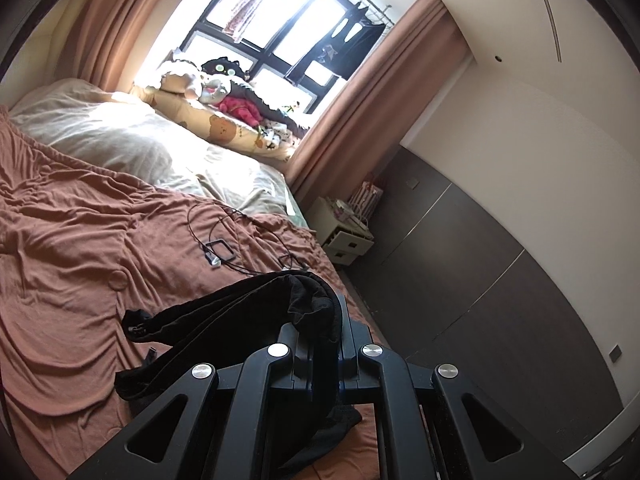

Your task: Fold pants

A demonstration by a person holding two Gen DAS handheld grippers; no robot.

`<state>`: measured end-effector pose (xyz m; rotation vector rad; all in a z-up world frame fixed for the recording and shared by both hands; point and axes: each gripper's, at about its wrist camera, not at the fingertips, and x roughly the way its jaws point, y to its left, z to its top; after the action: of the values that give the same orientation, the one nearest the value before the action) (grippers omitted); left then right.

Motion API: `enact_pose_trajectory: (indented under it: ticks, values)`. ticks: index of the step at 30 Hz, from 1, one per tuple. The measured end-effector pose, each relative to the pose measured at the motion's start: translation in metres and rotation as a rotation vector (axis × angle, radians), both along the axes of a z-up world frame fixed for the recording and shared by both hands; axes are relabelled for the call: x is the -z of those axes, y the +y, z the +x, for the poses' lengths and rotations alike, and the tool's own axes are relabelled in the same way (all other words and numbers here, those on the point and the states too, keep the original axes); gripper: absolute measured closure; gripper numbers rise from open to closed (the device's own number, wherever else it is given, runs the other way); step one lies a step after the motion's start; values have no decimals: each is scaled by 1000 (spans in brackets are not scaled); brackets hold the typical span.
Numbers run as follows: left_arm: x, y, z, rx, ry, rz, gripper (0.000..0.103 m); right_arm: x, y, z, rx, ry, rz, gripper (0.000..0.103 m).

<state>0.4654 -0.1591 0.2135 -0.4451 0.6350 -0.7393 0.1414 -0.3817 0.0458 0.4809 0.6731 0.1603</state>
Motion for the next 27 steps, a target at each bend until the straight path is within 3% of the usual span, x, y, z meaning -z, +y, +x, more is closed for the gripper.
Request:
enact_pose_trajectory:
  ticks: [15,27]
  values:
    - [48,-124,19,82,90,72,95,37,-82,-51,160,7,129,45]
    - [134,-232,18,237,198,190,95,60,-127,-85,256,24,193,45]
